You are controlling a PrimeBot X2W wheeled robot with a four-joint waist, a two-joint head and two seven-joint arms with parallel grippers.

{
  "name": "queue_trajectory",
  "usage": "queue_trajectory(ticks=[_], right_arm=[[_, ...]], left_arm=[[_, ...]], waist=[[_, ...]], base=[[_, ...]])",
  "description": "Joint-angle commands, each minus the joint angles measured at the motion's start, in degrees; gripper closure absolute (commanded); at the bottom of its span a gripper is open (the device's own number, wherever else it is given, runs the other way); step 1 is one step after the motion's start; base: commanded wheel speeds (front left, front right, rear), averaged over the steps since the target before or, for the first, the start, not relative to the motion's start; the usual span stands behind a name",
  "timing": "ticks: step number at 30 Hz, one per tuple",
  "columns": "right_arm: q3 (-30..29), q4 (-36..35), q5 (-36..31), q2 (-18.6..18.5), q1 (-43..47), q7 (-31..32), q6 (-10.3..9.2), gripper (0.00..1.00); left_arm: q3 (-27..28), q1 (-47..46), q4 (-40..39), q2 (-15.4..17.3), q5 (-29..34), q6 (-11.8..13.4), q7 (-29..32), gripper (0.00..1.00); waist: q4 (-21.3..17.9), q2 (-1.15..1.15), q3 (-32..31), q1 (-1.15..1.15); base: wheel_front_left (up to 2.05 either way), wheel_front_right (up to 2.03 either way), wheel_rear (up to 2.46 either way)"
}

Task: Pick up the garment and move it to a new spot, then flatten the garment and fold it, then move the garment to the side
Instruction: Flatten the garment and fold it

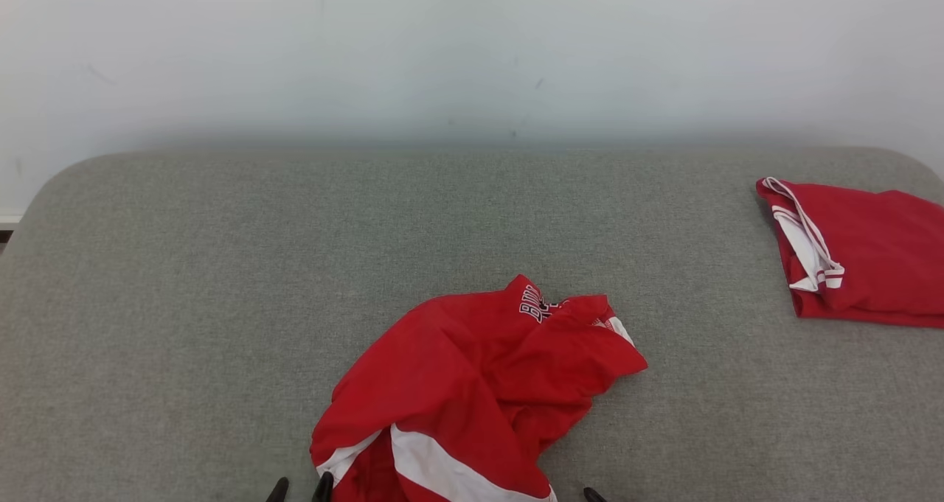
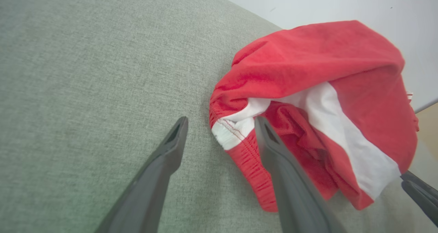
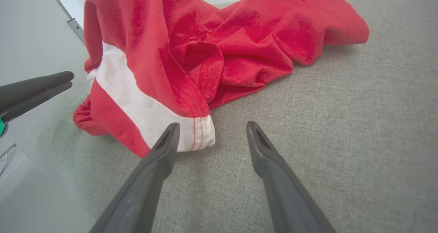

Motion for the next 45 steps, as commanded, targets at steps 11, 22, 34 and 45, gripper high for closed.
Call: queue_trajectory(ticks=[11, 22, 34, 45], right_arm=[[2.64, 5.32, 1.39, 0.7, -4.78, 0.0, -0.11, 0.0], [5.09, 10.85, 3.85, 1.8, -8.88, 0.0, -0.11, 1.0], [-5.97, 4.57, 3.22, -2.3, -4.51, 0.0, -0.11, 1.0], [-7.3, -5.07, 9.62, -10.95, -7.11, 4.33, -0.12, 1.0]], left_arm=[[-5.55, -5.18, 7.24, -0.14, -7.04, 0.13, -0.18, 0.0], [-10.57, -8.96, 11.59, -1.49, -12.65, 0.13, -0.17, 1.0], [-12.26, -1.79, -1.43, 3.21, -7.87, 0.13, -0.18, 1.0], [-13.31, -3.52, -20.06, 14.13, -5.83, 0.13, 3.02, 1.0]], waist=[[-0.74, 0.0, 0.45, 0.0], [-0.97, 0.0, 0.68, 0.0], [-2.06, 0.0, -1.34, 0.0], [-2.79, 0.0, -0.38, 0.0]], base=[[0.0, 0.0, 0.0], [0.0, 0.0, 0.0], [0.0, 0.0, 0.0], [0.0, 0.0, 0.0]])
